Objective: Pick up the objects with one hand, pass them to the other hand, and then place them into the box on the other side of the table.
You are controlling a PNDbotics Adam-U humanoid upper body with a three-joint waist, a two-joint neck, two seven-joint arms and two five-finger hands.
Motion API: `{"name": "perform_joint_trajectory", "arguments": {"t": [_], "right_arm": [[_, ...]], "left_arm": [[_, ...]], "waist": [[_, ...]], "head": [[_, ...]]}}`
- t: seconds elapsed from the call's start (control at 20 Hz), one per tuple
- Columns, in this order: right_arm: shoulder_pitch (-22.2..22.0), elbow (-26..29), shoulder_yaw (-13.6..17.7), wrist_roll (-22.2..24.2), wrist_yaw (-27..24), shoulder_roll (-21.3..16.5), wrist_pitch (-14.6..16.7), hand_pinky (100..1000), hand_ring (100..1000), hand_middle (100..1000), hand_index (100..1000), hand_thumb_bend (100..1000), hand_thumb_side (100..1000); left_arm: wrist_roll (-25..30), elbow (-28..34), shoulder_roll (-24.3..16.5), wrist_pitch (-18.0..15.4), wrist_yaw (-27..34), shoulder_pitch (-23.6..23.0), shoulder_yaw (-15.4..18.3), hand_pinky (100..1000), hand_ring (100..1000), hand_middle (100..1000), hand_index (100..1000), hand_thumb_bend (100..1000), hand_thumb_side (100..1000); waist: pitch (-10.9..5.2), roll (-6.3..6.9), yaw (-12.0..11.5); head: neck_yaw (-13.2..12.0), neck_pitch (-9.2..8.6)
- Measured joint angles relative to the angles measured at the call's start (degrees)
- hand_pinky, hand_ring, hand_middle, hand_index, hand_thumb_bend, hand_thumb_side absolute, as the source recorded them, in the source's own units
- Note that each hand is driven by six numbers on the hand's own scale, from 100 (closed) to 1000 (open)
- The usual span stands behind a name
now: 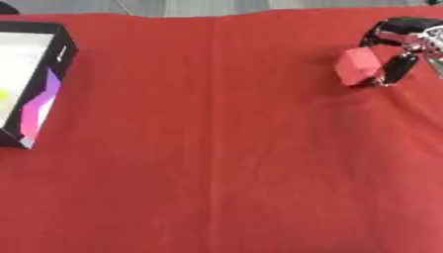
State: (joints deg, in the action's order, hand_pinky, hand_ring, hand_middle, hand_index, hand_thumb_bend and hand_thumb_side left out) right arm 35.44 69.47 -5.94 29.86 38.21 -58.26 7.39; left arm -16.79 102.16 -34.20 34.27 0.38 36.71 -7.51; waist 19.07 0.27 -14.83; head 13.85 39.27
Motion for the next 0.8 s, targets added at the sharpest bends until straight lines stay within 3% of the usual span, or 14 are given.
{"name": "perform_joint_trajectory", "arguments": {"t": [0.3,0.55,0.8], "right_arm": [[-0.26,1.48,-0.52,2.62,-0.6,-0.03,0.18,965,859,745,818,469,100],[-0.24,1.88,-0.53,5.08,-0.12,-0.03,0.27,966,857,737,807,479,100],[-0.17,2.31,-0.54,5.7,-0.33,-0.03,0.35,958,817,640,674,436,100]], "left_arm": [[-0.02,-0.06,0.02,-0.09,-0.25,-0.1,0.25,770,688,751,738,342,669],[-0.13,-0.31,0.04,-0.24,-0.29,-0.36,0.28,772,688,751,737,340,671],[-0.14,-0.33,0.06,-0.25,-0.4,-0.36,0.29,773,687,751,734,336,673]], "waist": [[0.0,0.0,-0.09],[0.0,0.0,-0.08],[0.0,0.0,-0.08]], "head": [[-0.04,0.0],[-0.06,0.0],[-0.07,0.0]]}}
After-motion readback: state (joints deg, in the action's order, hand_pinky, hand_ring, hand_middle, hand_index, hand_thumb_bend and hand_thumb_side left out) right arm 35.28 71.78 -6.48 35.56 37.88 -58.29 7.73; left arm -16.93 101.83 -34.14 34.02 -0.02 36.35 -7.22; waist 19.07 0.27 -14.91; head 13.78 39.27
